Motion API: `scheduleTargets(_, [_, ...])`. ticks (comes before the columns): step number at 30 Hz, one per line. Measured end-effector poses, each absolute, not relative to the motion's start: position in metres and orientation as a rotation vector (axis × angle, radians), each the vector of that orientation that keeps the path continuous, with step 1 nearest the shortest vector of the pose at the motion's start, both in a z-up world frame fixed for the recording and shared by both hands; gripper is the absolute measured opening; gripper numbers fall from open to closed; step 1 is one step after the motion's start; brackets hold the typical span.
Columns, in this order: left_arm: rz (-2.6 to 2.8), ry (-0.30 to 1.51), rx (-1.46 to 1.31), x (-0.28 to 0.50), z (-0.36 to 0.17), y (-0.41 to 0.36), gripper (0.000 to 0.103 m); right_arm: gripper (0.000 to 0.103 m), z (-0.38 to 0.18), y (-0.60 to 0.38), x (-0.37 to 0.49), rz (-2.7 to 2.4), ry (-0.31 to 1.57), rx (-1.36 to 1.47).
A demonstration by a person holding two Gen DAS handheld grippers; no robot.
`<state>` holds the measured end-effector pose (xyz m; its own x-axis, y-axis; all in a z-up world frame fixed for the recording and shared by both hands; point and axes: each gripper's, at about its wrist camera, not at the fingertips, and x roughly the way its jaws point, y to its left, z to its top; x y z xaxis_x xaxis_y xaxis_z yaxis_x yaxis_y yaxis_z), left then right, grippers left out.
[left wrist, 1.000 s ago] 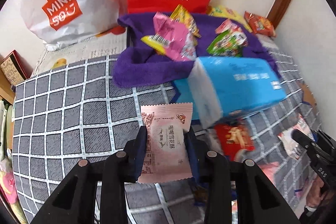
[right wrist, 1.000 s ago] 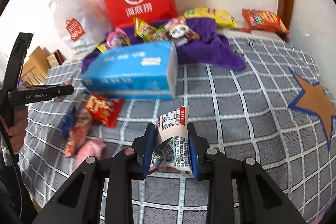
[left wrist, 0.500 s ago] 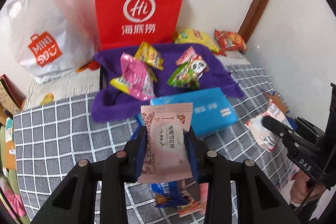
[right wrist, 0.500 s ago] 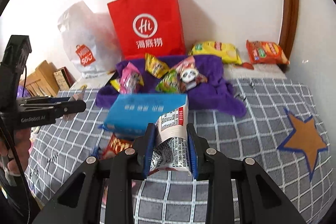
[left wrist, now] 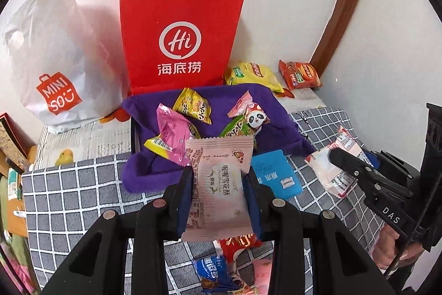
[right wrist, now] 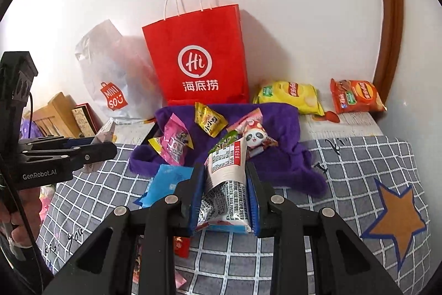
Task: Organize snacks
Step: 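Carry both wrappers up over the purple cloth with both tools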
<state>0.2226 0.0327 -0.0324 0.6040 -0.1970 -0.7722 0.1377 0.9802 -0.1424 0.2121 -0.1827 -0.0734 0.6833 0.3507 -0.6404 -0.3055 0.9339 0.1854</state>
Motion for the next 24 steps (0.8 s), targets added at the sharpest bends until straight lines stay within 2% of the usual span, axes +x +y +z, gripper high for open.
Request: scheduleTargets(24, [-0.145,0.844,-0.109,0.301,-0.012,0.049,0.034,0.029,-0.047,-0.154,0.298,0.389,0.701,-0.007])
